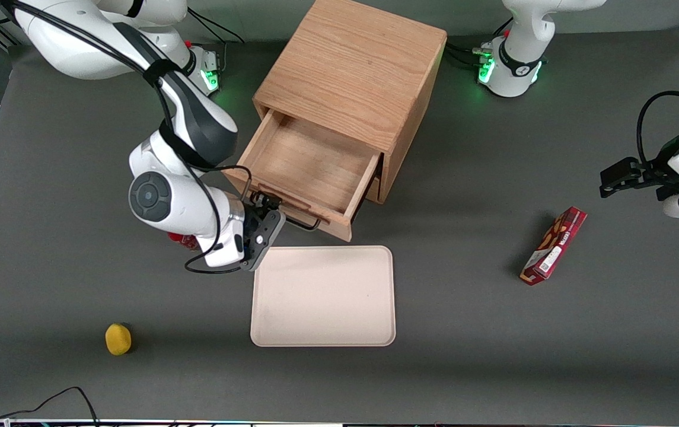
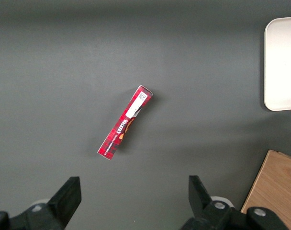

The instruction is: Open upper drawer

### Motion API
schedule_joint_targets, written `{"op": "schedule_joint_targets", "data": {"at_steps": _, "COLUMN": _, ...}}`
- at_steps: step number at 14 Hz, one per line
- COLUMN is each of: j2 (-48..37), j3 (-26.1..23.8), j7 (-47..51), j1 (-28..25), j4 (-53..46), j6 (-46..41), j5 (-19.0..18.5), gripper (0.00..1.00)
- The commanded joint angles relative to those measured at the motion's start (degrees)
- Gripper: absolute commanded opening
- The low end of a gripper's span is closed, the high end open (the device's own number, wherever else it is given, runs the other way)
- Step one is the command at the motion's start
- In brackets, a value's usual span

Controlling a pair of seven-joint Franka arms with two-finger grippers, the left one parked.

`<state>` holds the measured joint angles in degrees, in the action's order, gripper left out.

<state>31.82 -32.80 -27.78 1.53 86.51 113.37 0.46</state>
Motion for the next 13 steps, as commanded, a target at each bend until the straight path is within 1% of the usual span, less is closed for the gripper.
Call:
{"op": "schedule_joint_targets", "data": {"at_steps": 1, "j2": 1.7, "j3": 1.7, "j7": -2.2, "j1": -0.4, "j4": -3.7, "j6": -2.5, "j5": -1.5, "gripper": 1.0}}
{"op": "schedule_joint_targets", "data": {"at_steps": 13, "j2": 4.8, "j3": 2.1, "j7": -3.0, "j1": -0.3, "j4": -10.8, "j6": -6.9, "j5": -1.8, "gripper": 1.0}}
